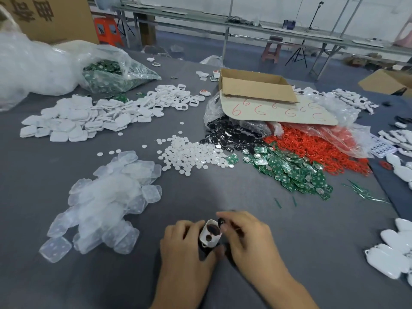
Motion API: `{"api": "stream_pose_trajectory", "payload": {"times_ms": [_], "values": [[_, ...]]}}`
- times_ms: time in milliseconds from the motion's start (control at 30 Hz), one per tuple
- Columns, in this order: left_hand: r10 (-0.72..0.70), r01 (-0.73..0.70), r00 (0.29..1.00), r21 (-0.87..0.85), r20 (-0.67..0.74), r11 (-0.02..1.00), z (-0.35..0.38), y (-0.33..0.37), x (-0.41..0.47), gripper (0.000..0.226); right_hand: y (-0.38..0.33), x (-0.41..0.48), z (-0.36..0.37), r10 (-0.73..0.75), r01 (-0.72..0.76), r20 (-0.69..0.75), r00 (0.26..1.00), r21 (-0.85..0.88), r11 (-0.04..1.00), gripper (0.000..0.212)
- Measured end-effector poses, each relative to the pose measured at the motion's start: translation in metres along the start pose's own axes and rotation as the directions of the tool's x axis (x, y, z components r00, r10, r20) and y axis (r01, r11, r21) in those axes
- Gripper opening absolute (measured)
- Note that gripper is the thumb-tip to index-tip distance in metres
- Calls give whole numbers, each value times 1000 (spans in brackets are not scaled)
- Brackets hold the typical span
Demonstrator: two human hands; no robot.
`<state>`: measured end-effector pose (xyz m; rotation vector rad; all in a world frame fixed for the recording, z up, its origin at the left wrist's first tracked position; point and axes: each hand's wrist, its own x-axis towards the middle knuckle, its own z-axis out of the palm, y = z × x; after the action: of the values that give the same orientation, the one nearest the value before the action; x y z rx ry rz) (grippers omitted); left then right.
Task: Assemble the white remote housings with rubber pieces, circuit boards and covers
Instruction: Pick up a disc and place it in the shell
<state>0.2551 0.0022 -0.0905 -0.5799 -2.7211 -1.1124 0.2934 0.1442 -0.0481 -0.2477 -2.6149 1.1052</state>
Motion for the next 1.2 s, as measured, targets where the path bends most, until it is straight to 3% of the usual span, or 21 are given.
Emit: {"api": "stream_pose_trajectory", "payload": {"times_ms": [67,300,400,533,633,733,867,967,1200], "values": [[36,-35,997,26,-64,999,2,-2,2,44,3,3,6,-43,47,56,998,-78,996,24],[72,-69,989,27,-131,997,10,-11,1,45,3,13,11,-97,116,90,991,-236,965,16],[46,-46,992,-1,-119,999,8,-10,0,40,0,25,8,32,5,147,989,-243,970,21],[-25,23,998,-44,-62,999,7,-7,0,47,-1,37,6,256,-242,226,940,-89,966,39],[-69,68,997,-89,-13,994,5,-5,1,46,-3,56,-3,363,-359,349,864,-77,930,23],[-73,78,996,-106,52,991,3,-4,2,45,-9,70,-9,411,-470,503,760,-12,883,30],[-67,74,997,-175,49,982,0,-2,2,36,-10,71,-19,306,-350,625,718,-55,935,15],[-43,51,998,-209,43,977,-1,-1,0,34,-7,66,-25,246,-326,657,713,0,945,16],[-19,25,999,-186,34,982,-4,-2,-1,41,0,60,-21,154,-221,567,809,51,974,20]]}}
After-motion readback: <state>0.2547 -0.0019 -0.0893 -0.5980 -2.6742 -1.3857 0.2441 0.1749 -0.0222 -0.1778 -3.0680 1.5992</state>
